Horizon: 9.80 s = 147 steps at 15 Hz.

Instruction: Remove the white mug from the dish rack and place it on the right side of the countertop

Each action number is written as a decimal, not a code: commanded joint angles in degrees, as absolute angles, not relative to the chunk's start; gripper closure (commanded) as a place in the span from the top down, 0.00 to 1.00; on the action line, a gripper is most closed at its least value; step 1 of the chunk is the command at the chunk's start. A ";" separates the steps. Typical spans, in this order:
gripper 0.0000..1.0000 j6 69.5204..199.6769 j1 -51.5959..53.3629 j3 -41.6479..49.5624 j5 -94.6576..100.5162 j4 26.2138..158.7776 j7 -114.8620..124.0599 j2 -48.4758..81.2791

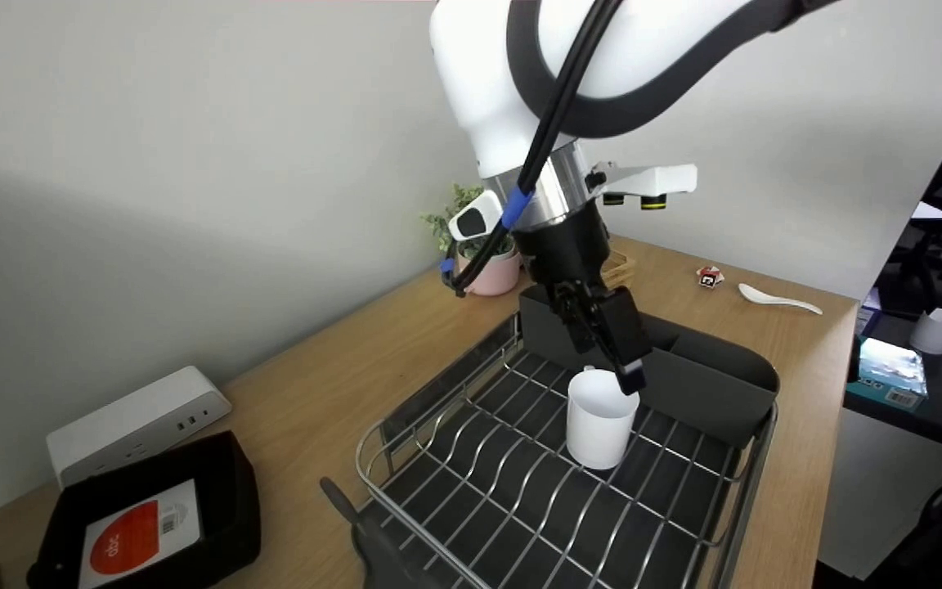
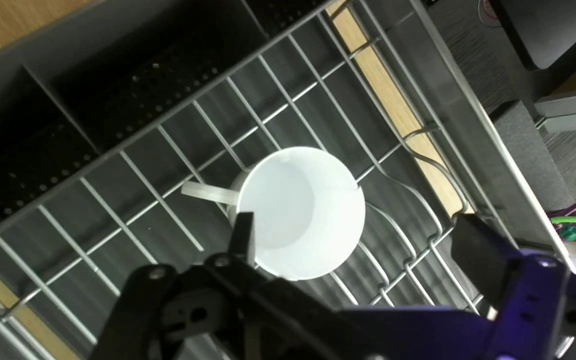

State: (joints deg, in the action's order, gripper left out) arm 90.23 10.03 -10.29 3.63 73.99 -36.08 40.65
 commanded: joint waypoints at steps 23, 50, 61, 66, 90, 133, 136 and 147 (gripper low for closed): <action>0.60 91.17 15.36 -10.47 13.23 72.33 -26.24 47.84; 0.01 91.99 19.70 -10.46 14.37 78.30 -15.07 39.47; 0.01 91.78 20.23 -10.50 14.61 82.76 -8.74 31.99; 0.01 92.01 20.38 -10.72 14.72 85.52 -7.69 29.13; 0.02 90.72 20.23 -11.06 14.02 85.68 -7.37 29.16; 0.02 117.10 6.51 -6.25 -5.09 103.27 -3.96 4.18; 0.02 117.16 6.51 -6.25 -5.10 103.62 -3.94 3.81; 0.01 115.45 1.19 -0.84 -11.68 101.73 -4.01 4.80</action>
